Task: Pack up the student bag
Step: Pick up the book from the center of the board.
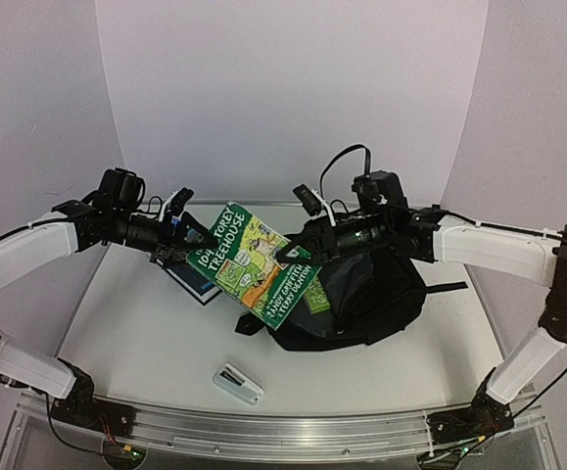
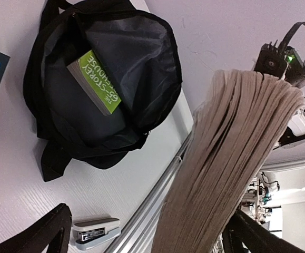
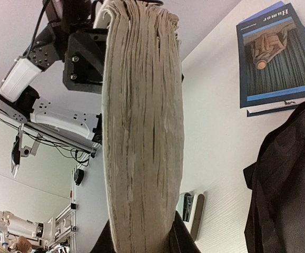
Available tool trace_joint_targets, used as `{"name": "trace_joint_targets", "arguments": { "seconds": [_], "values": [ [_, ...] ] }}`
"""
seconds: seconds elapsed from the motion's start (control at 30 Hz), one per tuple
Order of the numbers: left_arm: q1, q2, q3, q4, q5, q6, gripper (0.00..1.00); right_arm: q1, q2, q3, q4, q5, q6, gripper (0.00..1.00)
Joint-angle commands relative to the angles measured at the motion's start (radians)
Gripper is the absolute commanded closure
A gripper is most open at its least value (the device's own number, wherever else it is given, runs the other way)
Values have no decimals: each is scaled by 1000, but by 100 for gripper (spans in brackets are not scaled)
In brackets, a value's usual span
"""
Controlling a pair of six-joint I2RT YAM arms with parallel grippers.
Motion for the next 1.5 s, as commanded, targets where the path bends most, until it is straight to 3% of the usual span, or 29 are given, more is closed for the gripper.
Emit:
{"name": "trace_joint_targets", "arguments": {
  "seconds": [0.0, 0.13, 0.3, 0.33, 0.57, 0.67, 0.7, 0.77, 0.83, 0.87, 0.93, 1.03, 1.23, 1.47],
  "values": [
    [-20, 21, 51, 96, 149, 16, 6, -3, -50, -5, 52, -115, -58, 100],
    [-53, 37, 45, 103, 225, 11, 25, -3, -35, 0, 52, -166, -71, 100],
    [-110, 68, 48, 95, 246, 14, 37, -3, -20, 8, 50, -183, -77, 100],
    [-117, 73, 48, 94, 245, 16, 43, -3, -18, 8, 50, -182, -78, 100],
    [-120, 62, 16, 182, 238, -30, 61, -3, -12, 0, 45, -184, -83, 100],
    [-120, 64, 2, 224, 231, -56, 82, -3, -10, -6, 39, -176, -88, 100],
    [-121, 65, -4, 234, 221, -62, 89, -3, -11, -7, 37, -164, -89, 97],
    [-120, 60, -13, 244, 197, -70, 99, -3, -17, -8, 34, -132, -89, 76],
    [-121, 50, -24, 241, 147, -78, 100, -3, -34, -11, 29, -62, -89, 58],
    [-120, 45, -30, 243, 129, -86, 100, -7, -49, -15, 28, -19, -89, 41],
    [-120, 32, -46, 246, 80, -103, 100, -19, -80, -19, 23, 49, -83, 22],
    [-119, 5, -68, 255, -15, -143, 100, -53, -154, -25, -44, 204, -88, 6],
    [-116, -30, -127, 334, -187, -288, 100, -96, -251, 15, -287, 692, -113, 2],
    [-114, -47, -231, 565, -285, -521, 100, -275, -218, -82, -369, 781, -92, 2]
  ]
}}
